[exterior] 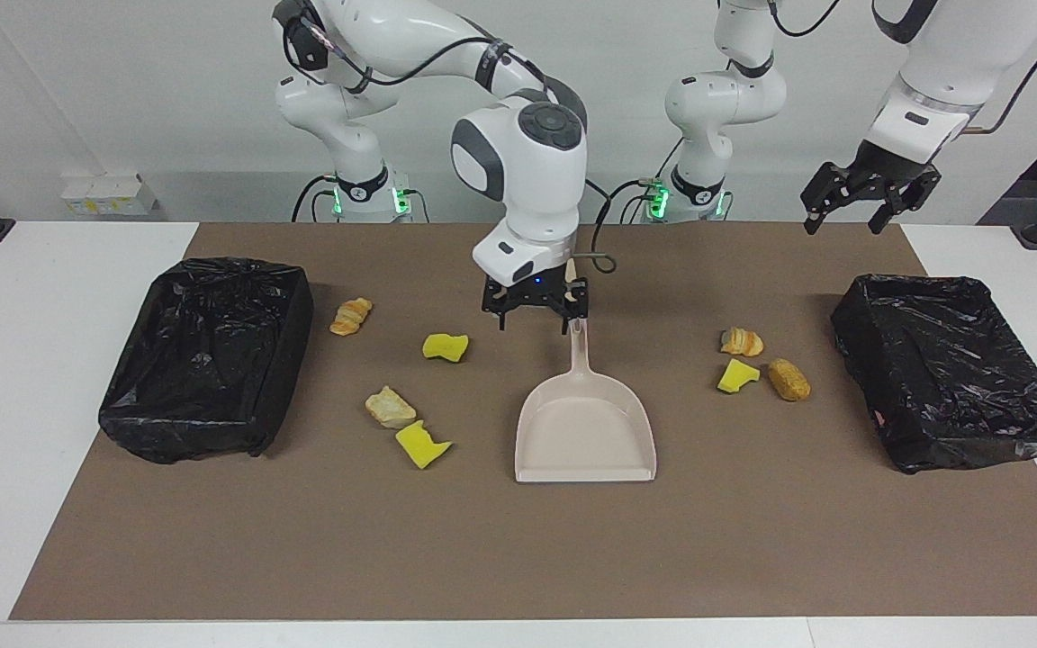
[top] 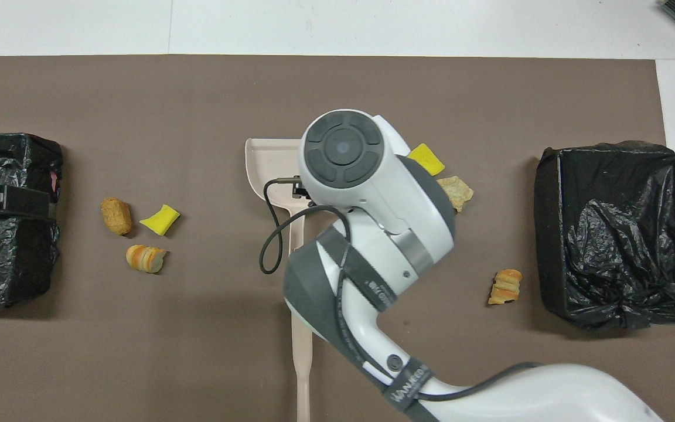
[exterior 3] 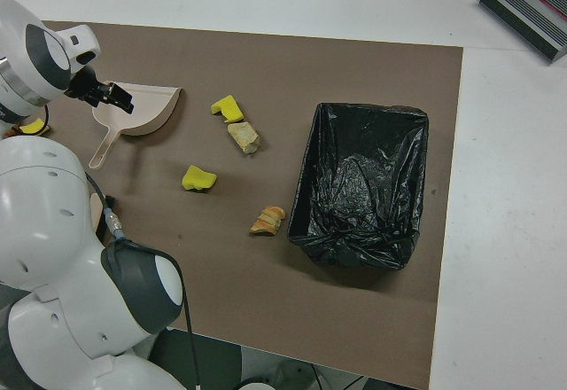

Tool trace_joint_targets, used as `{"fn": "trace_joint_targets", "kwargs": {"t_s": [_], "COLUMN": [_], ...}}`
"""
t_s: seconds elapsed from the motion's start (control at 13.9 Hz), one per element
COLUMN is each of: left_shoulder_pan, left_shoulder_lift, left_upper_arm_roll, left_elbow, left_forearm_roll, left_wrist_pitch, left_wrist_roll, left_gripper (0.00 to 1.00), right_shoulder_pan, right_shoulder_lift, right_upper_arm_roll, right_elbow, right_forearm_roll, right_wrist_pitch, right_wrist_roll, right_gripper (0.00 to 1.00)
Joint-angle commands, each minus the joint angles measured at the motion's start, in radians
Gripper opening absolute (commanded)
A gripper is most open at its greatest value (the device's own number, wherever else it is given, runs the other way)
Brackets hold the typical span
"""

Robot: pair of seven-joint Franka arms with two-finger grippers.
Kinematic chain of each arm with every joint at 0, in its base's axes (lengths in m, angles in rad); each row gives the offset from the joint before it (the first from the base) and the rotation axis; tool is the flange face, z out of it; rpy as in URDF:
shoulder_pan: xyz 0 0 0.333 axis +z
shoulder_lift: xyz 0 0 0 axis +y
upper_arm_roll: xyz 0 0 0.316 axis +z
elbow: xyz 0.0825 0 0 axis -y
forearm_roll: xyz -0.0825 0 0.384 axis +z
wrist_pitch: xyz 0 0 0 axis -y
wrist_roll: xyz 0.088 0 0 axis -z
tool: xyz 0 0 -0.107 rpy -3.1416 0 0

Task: Sweep and dump trash in bin
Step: 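Reach the right gripper to the beige dustpan handle and grasp it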

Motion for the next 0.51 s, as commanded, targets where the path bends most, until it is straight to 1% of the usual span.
{"fn": "trace_joint_targets", "kwargs": {"t_s": [0.0,0.29,0.43], "left_shoulder_pan": [0.003,0.003,0.003], "left_shoulder_lift": [-0.029,-0.029,-0.029], "left_upper_arm_roll": [0.005,0.003,0.005], "left_elbow": [-0.031,-0.033,-0.033], "left_forearm_roll": [-0.004,-0.004,-0.004], "left_wrist_pitch": [0.005,0.005,0.005], "left_wrist_roll": [0.000,0.000,0.000], "left_gripper": [1.00,1.00,1.00], "right_shoulder_pan": [0.061,0.089,0.088], "right_shoulder_lift": [0.116,0.156,0.153], "right_upper_arm_roll": [-0.006,-0.001,0.002], "right_elbow": [0.085,0.074,0.052], "right_forearm_roll": [-0.041,-0.048,-0.042], "right_wrist_pitch": [0.057,0.080,0.088], "right_wrist_roll": [0.082,0.086,0.084], "right_gripper": [1.00,1.00,1.00]}}
